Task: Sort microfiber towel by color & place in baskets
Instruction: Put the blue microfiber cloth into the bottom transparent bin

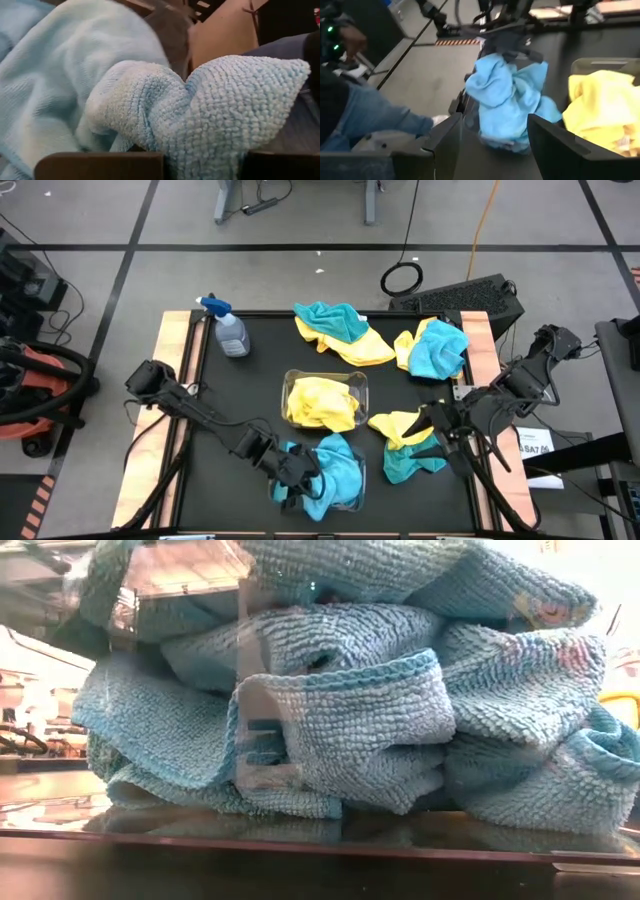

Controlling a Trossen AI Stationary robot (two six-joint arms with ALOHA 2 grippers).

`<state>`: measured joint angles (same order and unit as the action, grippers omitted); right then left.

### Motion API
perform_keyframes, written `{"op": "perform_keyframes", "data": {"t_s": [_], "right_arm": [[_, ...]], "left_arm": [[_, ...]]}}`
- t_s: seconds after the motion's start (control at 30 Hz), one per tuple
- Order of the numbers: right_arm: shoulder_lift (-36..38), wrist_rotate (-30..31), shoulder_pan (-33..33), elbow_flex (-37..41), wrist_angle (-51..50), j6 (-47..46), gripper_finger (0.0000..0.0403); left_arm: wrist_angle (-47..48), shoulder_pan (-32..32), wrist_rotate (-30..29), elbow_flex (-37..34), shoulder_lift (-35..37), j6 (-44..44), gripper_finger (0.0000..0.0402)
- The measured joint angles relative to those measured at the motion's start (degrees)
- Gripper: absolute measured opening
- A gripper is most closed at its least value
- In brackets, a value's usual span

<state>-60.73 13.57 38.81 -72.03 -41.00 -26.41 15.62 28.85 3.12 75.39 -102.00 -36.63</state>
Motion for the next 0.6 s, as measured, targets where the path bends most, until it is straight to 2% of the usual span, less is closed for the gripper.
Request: {"op": "perform_keyframes", "data": {"t_s": [0.23, 0.4, 0.6], "right_arm": [[0.0, -0.29, 0.69, 0.02, -4.78, 0.94, 0.0214], [-0.01, -0.25, 0.68, 0.02, -5.87, 1.13, 0.0215], [-0.02, -0.01, 0.68, 0.02, -6.28, 2.01, 0.0215]], "left_arm": [[4.14, -1.67, -1.69, -3.54, -1.11, -1.31, 0.0034], [4.22, -1.54, 1.56, -6.5, -3.87, -3.21, 0.0034], [3.8, -0.6, 1.53, -7.03, -6.41, -3.16, 0.0034]]}}
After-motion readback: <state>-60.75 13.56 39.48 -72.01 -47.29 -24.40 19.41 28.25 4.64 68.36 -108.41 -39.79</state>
